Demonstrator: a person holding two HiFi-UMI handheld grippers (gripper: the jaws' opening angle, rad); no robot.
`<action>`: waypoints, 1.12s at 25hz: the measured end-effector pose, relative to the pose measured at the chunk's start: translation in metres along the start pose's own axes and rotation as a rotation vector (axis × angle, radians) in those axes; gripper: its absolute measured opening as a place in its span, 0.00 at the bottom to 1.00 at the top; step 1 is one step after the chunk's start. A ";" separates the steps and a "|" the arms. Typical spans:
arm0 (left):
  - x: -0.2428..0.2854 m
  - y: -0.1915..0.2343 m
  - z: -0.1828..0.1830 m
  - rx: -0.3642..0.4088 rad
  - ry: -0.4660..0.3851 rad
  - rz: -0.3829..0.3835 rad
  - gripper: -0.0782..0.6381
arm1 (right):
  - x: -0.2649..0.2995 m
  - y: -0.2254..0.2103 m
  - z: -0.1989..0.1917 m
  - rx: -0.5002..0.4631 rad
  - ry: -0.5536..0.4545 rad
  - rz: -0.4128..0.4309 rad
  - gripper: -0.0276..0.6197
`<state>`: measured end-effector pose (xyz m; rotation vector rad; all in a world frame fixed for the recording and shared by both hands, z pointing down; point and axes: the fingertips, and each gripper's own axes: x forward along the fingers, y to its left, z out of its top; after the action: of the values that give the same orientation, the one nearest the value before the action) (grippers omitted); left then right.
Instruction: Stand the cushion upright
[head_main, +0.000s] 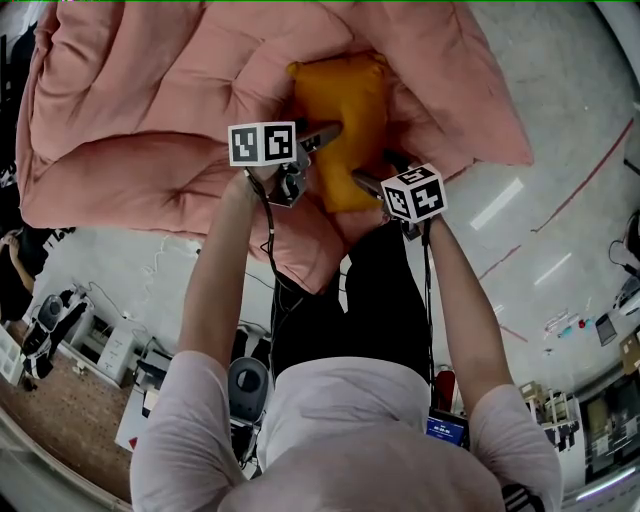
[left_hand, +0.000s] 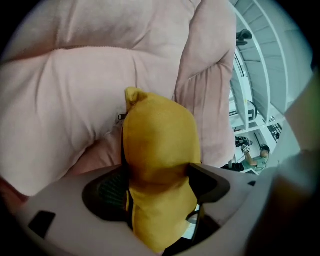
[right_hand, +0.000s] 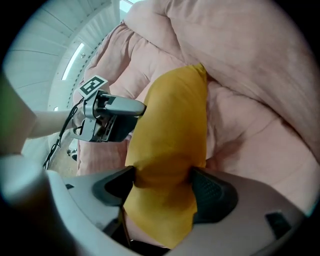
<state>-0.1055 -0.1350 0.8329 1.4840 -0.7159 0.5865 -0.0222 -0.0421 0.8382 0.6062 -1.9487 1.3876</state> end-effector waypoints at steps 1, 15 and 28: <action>-0.001 -0.001 -0.001 -0.006 -0.010 -0.003 0.65 | -0.001 0.001 -0.001 -0.006 -0.003 0.000 0.62; -0.042 -0.040 -0.021 0.008 -0.053 -0.029 0.61 | -0.022 0.035 -0.005 -0.163 0.000 -0.061 0.61; -0.137 -0.114 -0.023 0.107 -0.198 -0.115 0.61 | -0.098 0.107 0.023 -0.425 -0.124 -0.233 0.59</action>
<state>-0.1118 -0.1031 0.6558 1.6875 -0.7555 0.3989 -0.0367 -0.0292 0.6923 0.6973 -2.1079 0.7778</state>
